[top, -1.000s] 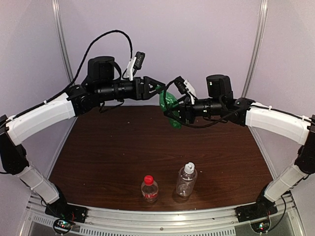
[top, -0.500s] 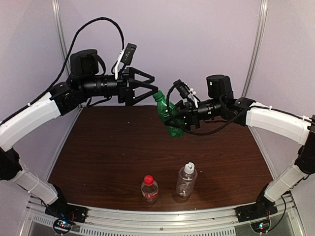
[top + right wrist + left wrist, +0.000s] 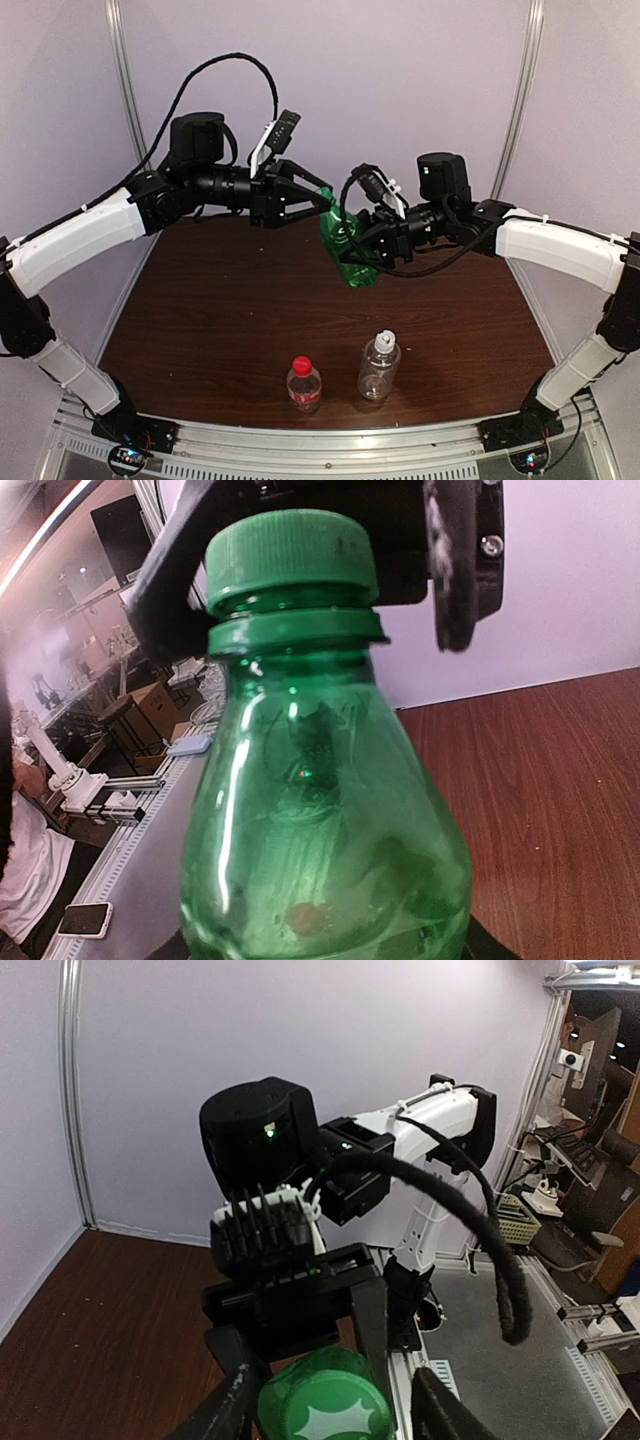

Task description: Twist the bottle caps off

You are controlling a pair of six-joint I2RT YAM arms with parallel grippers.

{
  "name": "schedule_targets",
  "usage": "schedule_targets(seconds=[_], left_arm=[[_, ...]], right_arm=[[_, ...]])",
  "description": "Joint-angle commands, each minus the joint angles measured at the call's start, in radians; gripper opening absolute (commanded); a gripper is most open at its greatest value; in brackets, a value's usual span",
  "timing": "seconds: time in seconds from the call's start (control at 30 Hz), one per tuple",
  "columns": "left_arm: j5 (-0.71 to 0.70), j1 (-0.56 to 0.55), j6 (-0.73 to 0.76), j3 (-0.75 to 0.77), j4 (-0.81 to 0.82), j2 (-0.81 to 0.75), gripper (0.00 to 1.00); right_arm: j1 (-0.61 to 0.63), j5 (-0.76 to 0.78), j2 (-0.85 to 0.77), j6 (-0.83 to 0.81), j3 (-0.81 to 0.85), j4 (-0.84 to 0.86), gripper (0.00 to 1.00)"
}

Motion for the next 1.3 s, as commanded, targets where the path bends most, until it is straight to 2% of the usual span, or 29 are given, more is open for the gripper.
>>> schedule_targets(seconds=[0.0,0.13,0.37,0.67,0.8,0.93,1.0,1.03,1.1,1.17,1.27], left_arm=[[0.069,0.006,-0.032,0.016,0.078,0.013,0.5],[0.073,0.005,-0.047,0.01,0.092,0.021,0.45],[0.061,0.006,-0.056,0.003,0.101,0.016,0.45],[0.051,0.008,-0.076,0.007,0.112,0.018,0.25],[0.002,0.008,-0.101,0.007,0.109,0.014,0.15],[-0.173,0.005,-0.191,0.017,0.099,0.006,0.12],[-0.351,-0.012,-0.249,0.041,0.043,0.007,0.12],[-0.495,-0.025,-0.282,0.049,0.016,0.007,0.12],[-0.645,-0.055,-0.348,0.049,-0.007,0.006,0.15],[-0.714,-0.077,-0.402,0.031,0.021,0.009,0.19],[-0.728,-0.092,-0.454,0.022,0.062,0.03,0.23]], right_arm=[[-0.004,-0.034,0.006,0.017,0.027,0.043,0.57],[-0.004,-0.029,0.013,0.016,0.028,0.043,0.57],[-0.005,-0.026,0.021,0.013,0.029,0.04,0.56],[-0.005,-0.001,0.021,0.001,0.03,0.023,0.55],[-0.007,0.115,0.005,-0.019,0.033,-0.001,0.51],[-0.008,0.332,-0.012,-0.035,0.048,-0.055,0.51],[-0.005,0.459,-0.022,-0.068,0.042,-0.059,0.51],[-0.002,0.519,-0.031,-0.067,0.028,-0.036,0.51],[0.009,0.631,-0.053,-0.055,-0.015,0.023,0.51],[0.027,0.743,-0.073,-0.054,-0.053,0.067,0.51],[0.048,0.852,-0.087,-0.077,-0.078,0.071,0.51]])
